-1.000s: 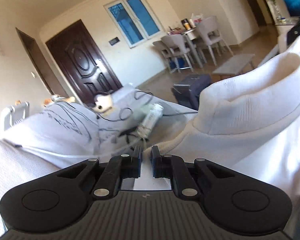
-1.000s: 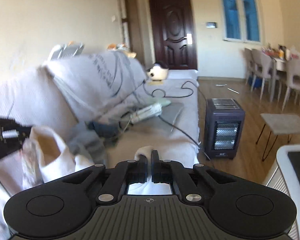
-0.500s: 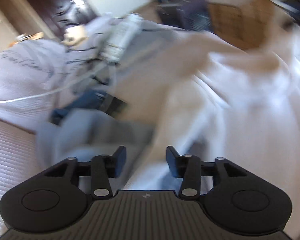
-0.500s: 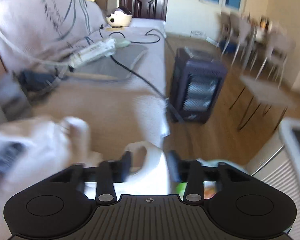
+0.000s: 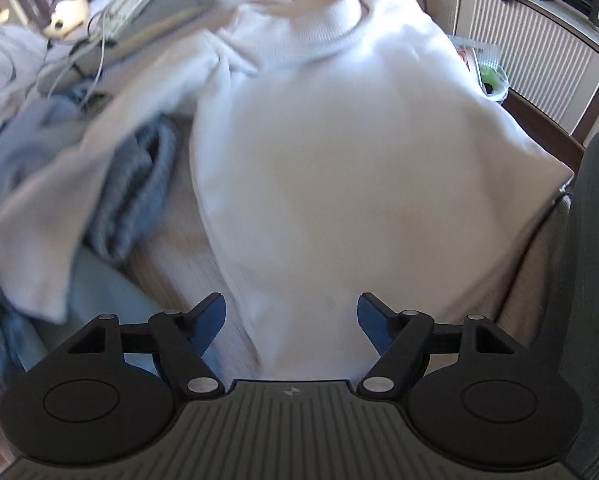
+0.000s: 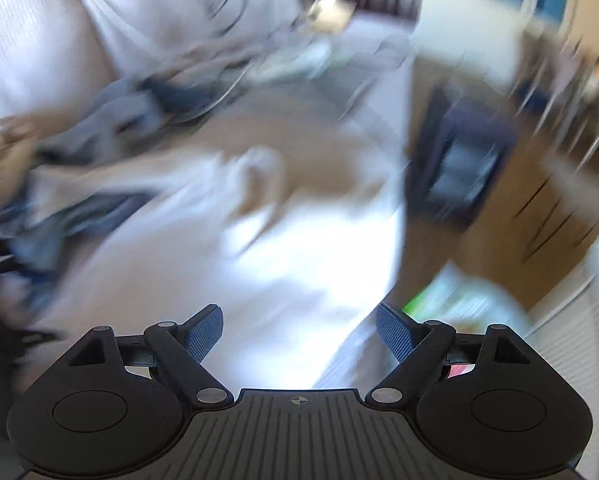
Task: Fold clothes
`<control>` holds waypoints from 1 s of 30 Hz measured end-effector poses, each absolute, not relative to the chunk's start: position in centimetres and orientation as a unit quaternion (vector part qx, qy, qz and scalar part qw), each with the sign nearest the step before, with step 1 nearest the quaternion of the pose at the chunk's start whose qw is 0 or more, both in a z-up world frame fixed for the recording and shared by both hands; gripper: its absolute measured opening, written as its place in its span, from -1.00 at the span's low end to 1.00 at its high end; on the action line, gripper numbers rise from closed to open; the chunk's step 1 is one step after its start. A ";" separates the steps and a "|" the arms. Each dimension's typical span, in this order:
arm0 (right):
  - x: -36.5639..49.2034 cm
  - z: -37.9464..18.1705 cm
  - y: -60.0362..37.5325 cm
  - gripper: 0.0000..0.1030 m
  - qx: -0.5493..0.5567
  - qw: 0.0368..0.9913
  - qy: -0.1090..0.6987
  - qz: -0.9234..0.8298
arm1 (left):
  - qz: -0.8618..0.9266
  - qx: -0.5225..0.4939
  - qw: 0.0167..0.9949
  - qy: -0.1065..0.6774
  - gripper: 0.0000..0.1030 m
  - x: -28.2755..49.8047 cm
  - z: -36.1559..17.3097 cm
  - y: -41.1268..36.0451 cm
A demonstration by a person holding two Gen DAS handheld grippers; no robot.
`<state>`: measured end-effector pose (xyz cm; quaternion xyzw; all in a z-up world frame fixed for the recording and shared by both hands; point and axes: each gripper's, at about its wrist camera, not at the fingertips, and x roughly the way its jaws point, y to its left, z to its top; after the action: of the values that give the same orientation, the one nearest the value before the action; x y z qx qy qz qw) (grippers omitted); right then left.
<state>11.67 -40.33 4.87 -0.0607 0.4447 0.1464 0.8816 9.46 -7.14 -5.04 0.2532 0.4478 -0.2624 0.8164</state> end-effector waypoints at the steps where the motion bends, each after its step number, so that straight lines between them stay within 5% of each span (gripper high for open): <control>1: 10.9 4.3 -40.3 0.68 -0.039 0.870 0.467 0.156 | -0.256 0.248 0.817 0.453 0.37 9.0 -5.2 -7.0; 12: 7.5 2.9 -38.0 0.70 0.055 0.816 0.558 0.140 | -0.228 0.190 0.849 0.437 0.61 4.3 -2.8 -4.1; 19: 9.1 -0.8 -38.6 0.70 0.102 0.801 0.587 0.066 | -0.241 0.111 0.847 0.461 0.61 6.5 -4.6 -5.3; 30: 11.8 -6.1 -37.5 0.70 0.084 0.745 0.660 0.049 | -0.197 0.138 0.861 0.448 0.56 7.8 -8.4 -7.0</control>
<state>11.76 -37.48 -6.06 0.0836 0.6601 0.0485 0.7450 7.84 -7.00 -8.36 0.1380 0.4476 -0.1969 0.8613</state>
